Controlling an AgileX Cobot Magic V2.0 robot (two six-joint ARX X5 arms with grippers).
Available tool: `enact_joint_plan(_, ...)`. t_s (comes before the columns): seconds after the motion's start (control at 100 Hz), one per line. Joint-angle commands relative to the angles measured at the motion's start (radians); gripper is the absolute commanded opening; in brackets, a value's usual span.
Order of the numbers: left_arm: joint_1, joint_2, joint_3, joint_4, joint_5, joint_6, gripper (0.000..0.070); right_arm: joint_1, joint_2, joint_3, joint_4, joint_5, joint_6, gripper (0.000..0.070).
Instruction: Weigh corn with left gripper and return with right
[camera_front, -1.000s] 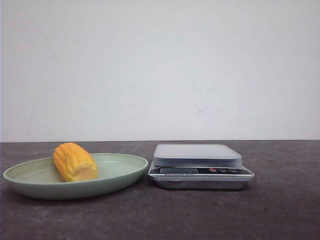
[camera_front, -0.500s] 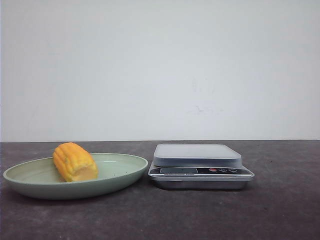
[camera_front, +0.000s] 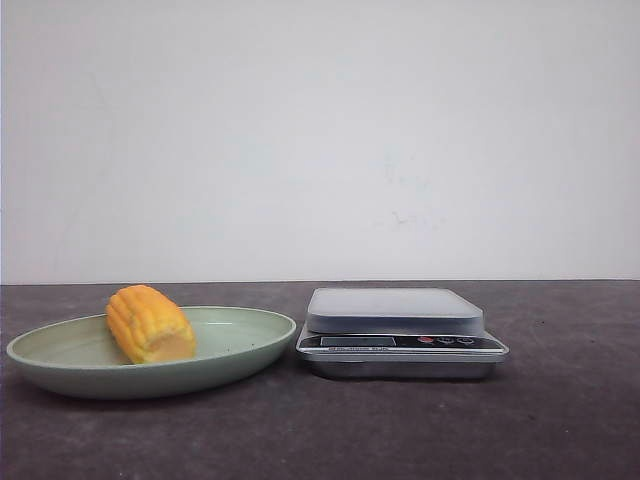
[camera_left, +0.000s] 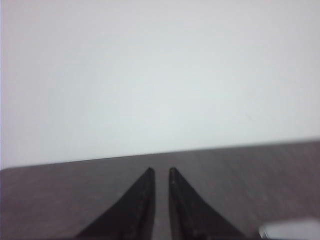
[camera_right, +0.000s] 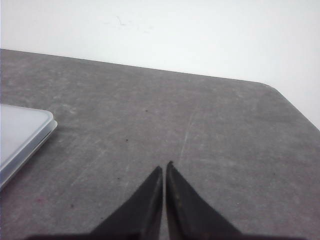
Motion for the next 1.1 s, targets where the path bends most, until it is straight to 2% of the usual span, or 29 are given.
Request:
enact_joint_plan(0.0, 0.030, -0.038, -0.137, 0.056, 0.089, 0.047, 0.0017, 0.002, -0.002, -0.002, 0.011, 0.000, 0.011, 0.0006)
enact_joint_plan(0.06, 0.065, -0.096, -0.272, 0.121, 0.158, 0.044, 0.0017, 0.002, -0.002, -0.002, 0.011, 0.000, 0.011, 0.0006)
enact_joint_plan(0.16, 0.107, -0.204, -0.460, 0.264, 0.216, 0.043, 0.0017, 0.002, -0.002, -0.002, 0.011, 0.000, 0.011, 0.0006)
enact_joint_plan(0.31, 0.163, -0.400, -0.677, 0.411, 0.218, 0.017, 0.0016, 0.002, -0.002, -0.002, 0.011, 0.000, 0.011, 0.0006)
enact_joint_plan(0.43, 0.209, -0.544, -0.795, 0.439, 0.216, -0.003, 0.0016, 0.002, -0.002, -0.002, 0.011, 0.000, 0.011, 0.0006)
enact_joint_plan(0.5, 0.230, -0.537, -0.841, 0.488, 0.209, -0.027, 0.0017, 0.002, -0.002, -0.002, 0.013, 0.000, 0.011, 0.0006)
enact_joint_plan(0.77, 0.272, -0.537, -0.952, 0.489, 0.211, -0.137, 0.0017, 0.002, -0.002, -0.002, 0.042, 0.000, 0.011, 0.0007)
enact_joint_plan(1.09, 0.295, -0.537, -0.977, 0.453, 0.258, -0.153, 0.0016, 0.002, -0.001, -0.002, 0.053, 0.000, 0.011, 0.0006)
